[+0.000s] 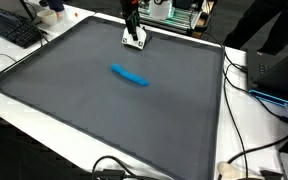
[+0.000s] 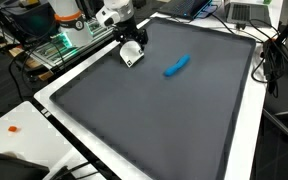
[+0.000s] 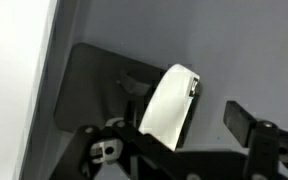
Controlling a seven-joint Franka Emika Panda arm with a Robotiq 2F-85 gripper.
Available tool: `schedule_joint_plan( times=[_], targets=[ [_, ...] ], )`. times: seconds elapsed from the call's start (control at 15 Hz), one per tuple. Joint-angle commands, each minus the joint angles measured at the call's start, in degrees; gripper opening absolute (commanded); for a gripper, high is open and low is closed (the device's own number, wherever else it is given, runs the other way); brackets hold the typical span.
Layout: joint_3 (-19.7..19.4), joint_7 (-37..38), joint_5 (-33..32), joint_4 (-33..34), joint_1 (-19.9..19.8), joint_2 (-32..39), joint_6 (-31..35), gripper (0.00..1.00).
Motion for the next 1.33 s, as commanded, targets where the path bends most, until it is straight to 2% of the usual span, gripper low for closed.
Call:
schedule_joint_plan(
  times=[0.0, 0.2, 0.4, 0.47, 0.53, 0.6, 0.67, 0.87, 1.0, 1.27],
  targets=[
    [0.1, 2.0, -0.9, -0.8, 0.7, 0.7, 2.2, 0.87],
    [0.1, 2.2, -0.9, -0.7, 0.9, 1.3, 2.6, 0.81],
    [0.1, 2.5, -0.9, -0.5, 1.0, 1.7, 2.6, 0.67],
    [0.1, 2.7, -0.9, -0.5, 1.1, 1.8, 2.6, 0.66],
    [0.1, 2.8, -0.9, -0.4, 1.2, 1.9, 2.6, 0.56],
    [0.1, 2.9, -0.8, -0.3, 1.2, 2.0, 2.5, 0.53],
    [0.1, 2.9, -0.7, -0.3, 1.2, 2.1, 2.5, 0.47],
    [0.1, 3.1, -0.2, 0.0, 1.3, 2.3, 2.4, 0.16],
    [0.1, 3.8, 0.2, 0.4, 1.3, 2.2, 2.9, 0.02],
    [0.1, 5.9, 0.1, 1.5, 1.3, 2.5, 4.0, 0.01]
  ],
)
